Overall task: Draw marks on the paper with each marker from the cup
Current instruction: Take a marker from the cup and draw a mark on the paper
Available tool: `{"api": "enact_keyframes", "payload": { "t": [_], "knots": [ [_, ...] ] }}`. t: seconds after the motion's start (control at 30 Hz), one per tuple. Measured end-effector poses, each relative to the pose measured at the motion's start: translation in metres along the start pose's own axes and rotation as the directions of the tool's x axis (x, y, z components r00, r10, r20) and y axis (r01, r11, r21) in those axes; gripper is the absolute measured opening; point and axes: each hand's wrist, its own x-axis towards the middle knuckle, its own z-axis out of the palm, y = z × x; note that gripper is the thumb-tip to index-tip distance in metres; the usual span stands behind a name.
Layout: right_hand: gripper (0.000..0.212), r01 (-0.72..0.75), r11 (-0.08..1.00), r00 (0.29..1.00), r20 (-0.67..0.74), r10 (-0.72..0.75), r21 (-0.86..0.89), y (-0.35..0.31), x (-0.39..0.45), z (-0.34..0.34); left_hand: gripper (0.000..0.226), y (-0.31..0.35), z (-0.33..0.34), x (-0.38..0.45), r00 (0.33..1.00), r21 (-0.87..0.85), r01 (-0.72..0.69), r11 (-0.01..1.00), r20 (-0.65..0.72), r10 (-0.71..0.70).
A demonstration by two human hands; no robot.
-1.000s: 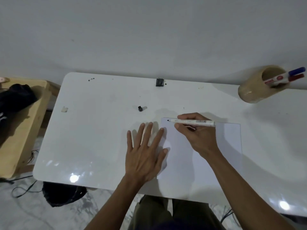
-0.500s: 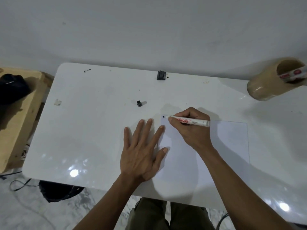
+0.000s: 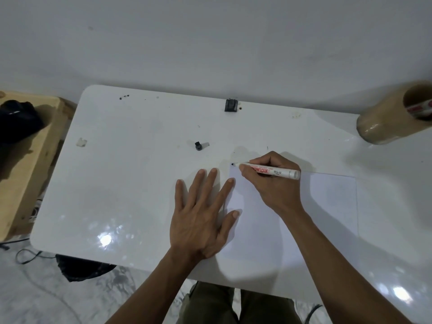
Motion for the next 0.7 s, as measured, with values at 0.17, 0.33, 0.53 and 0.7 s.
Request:
{"api": "enact_keyframes", "payload": {
  "t": [0.17,0.33,0.53,0.7],
  "knots": [
    [0.019,0.017,0.999,1.0,0.024,-0.016,-0.031,0.0006,0.0013,-0.001,0.067,0.0001,-0.0001,0.0001,1.0,-0.004,0.001,1.0,0.002,-0.001],
    [0.019,0.016,0.999,0.999,0.038,-0.014,-0.048,0.0002,0.0004,-0.0024,0.067,-0.0004,0.0008,-0.0003,1.0,-0.006,0.001,1.0,-0.009,-0.001],
    [0.019,0.02,0.998,0.999,0.042,-0.017,-0.057,0.0002,0.0004,-0.0025,0.067,-0.0007,0.003,-0.0005,1.0,-0.01,-0.003,1.0,-0.027,0.002],
    [0.019,0.016,0.998,0.999,0.044,-0.014,-0.057,0.0003,-0.0001,-0.0018,0.067,-0.0007,0.0041,-0.001,0.999,-0.007,-0.006,1.0,-0.052,0.005]
  ]
}}
